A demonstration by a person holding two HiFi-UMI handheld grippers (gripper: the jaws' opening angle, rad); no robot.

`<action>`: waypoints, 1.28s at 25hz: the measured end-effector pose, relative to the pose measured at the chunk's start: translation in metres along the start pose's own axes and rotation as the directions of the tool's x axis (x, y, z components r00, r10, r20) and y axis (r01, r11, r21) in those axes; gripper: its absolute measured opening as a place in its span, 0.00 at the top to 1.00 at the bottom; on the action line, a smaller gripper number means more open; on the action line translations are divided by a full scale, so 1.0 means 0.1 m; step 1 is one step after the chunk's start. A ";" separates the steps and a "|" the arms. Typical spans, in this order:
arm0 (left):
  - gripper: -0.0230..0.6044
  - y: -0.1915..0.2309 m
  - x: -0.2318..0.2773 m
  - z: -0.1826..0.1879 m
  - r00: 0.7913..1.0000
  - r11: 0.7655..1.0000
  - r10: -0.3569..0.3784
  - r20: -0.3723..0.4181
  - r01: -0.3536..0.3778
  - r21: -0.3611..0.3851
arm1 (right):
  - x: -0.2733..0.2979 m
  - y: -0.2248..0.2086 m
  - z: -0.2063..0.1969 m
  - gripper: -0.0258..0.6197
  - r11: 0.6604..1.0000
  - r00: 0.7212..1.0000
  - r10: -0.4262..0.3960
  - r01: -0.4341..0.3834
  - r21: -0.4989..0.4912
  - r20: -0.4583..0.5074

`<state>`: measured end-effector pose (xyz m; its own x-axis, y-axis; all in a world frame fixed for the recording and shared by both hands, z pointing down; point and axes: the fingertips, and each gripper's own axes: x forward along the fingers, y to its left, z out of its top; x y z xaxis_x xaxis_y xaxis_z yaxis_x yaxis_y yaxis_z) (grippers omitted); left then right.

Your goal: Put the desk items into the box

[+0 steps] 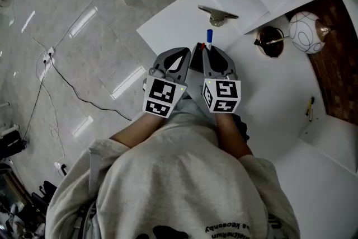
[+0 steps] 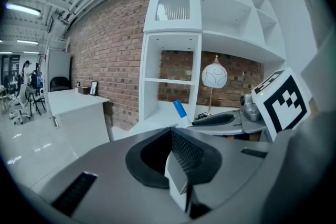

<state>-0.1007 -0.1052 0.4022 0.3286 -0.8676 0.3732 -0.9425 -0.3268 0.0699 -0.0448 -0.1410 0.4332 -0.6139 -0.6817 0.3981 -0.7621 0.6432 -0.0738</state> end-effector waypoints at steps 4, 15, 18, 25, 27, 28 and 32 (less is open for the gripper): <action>0.96 0.03 0.00 -0.01 1.000 1.000 0.004 -0.001 -0.004 -0.009 | 0.05 -0.01 -0.11 0.84 1.000 0.998 -0.004 0.004 -0.005 -0.067; 0.96 -0.03 0.04 0.01 1.000 1.000 -0.010 0.007 0.010 -0.010 | 0.08 0.04 -0.22 0.83 0.999 0.981 0.042 -0.041 0.011 -0.187; 0.96 -0.03 0.03 0.01 1.000 1.000 -0.011 0.010 0.011 -0.010 | 0.07 0.06 -0.22 0.80 0.999 0.980 0.046 -0.044 0.014 -0.193; 0.96 -0.05 -0.01 0.05 1.000 1.000 -0.018 0.022 0.018 -0.005 | -0.01 0.02 -0.14 0.79 1.000 0.988 0.010 -0.009 0.008 -0.153; 0.96 -0.07 -0.02 0.07 0.999 1.000 -0.027 0.027 0.028 -0.004 | -0.06 0.01 -0.07 0.79 1.000 0.992 -0.004 0.005 0.013 -0.129; 0.96 -0.08 -0.02 0.08 0.999 0.999 -0.033 0.030 0.033 -0.004 | -0.08 0.00 -0.03 0.80 1.000 0.993 -0.016 0.018 0.014 -0.116; 0.96 -0.13 -0.05 0.12 0.998 0.999 -0.053 0.041 0.053 0.012 | -0.19 -0.04 0.11 0.90 0.998 0.995 -0.069 0.069 -0.002 -0.068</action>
<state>-0.0898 -0.1010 0.3879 0.3807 -0.8635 0.3309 -0.9230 -0.3768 0.0786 -0.0321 -0.1342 0.4161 -0.5442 -0.6995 0.4633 -0.8024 0.5952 -0.0439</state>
